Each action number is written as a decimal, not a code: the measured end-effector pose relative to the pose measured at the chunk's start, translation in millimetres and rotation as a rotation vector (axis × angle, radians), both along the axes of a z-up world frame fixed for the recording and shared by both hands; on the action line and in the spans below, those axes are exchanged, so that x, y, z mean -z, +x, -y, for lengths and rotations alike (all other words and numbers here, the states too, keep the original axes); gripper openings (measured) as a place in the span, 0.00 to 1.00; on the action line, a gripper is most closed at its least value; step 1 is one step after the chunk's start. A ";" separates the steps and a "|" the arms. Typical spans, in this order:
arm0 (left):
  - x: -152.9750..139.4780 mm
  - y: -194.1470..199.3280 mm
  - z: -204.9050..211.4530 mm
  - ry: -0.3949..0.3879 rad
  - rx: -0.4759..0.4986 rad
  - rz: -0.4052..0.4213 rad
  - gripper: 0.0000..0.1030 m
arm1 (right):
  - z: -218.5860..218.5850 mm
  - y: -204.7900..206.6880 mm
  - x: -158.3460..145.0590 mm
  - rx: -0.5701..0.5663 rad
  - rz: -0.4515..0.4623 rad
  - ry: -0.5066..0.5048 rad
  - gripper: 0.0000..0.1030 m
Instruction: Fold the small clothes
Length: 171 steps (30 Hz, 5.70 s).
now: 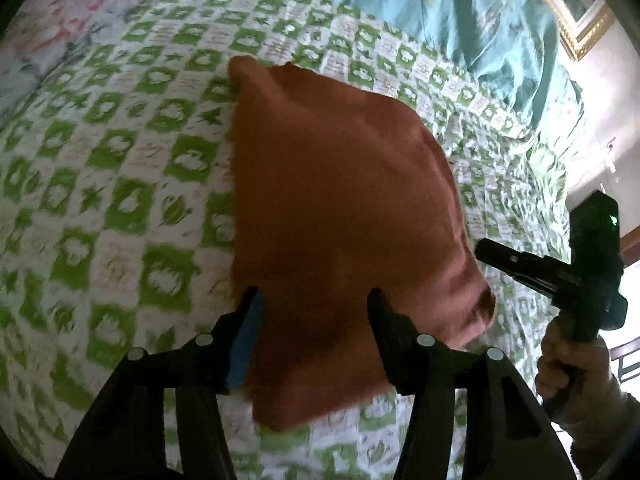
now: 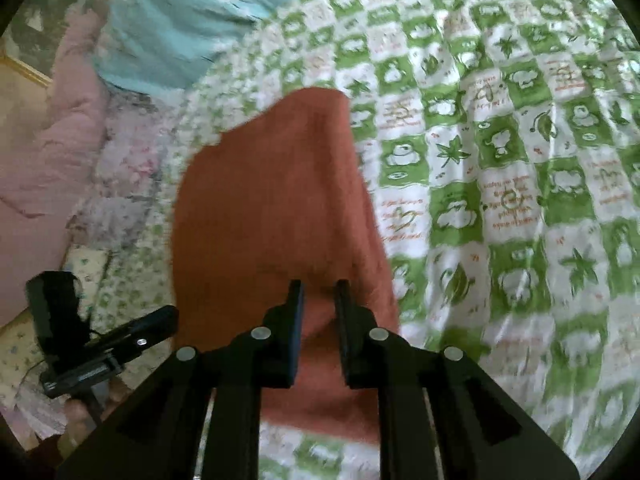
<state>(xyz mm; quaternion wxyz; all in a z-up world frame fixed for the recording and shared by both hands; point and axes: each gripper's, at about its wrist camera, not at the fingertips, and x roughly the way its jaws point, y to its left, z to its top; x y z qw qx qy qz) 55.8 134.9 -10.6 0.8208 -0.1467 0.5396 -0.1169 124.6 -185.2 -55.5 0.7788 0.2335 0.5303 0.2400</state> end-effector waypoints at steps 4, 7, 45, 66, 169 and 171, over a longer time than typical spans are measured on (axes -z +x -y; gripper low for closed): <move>-4.2 -27.4 -5.4 0.023 -0.010 -0.006 0.54 | -2.9 -28.0 -17.5 -0.036 0.040 0.009 0.22; -3.2 -43.1 -5.7 0.067 -0.014 0.000 0.54 | -11.0 -50.7 -24.7 -0.065 0.075 -0.029 0.30; -5.7 -63.3 -8.3 0.240 0.001 0.026 0.77 | -19.3 -107.2 -21.5 -0.066 0.150 -0.196 0.65; -17.3 -41.6 15.5 0.349 -0.008 0.104 0.80 | -28.0 -71.7 -22.4 -0.124 0.191 -0.220 0.83; -14.7 -39.4 42.6 0.439 0.008 0.151 0.90 | -53.9 -71.1 -20.8 -0.169 0.285 -0.286 0.93; -14.4 -39.0 43.4 0.439 0.008 0.150 0.90 | -54.0 -69.9 -21.2 -0.169 0.283 -0.285 0.93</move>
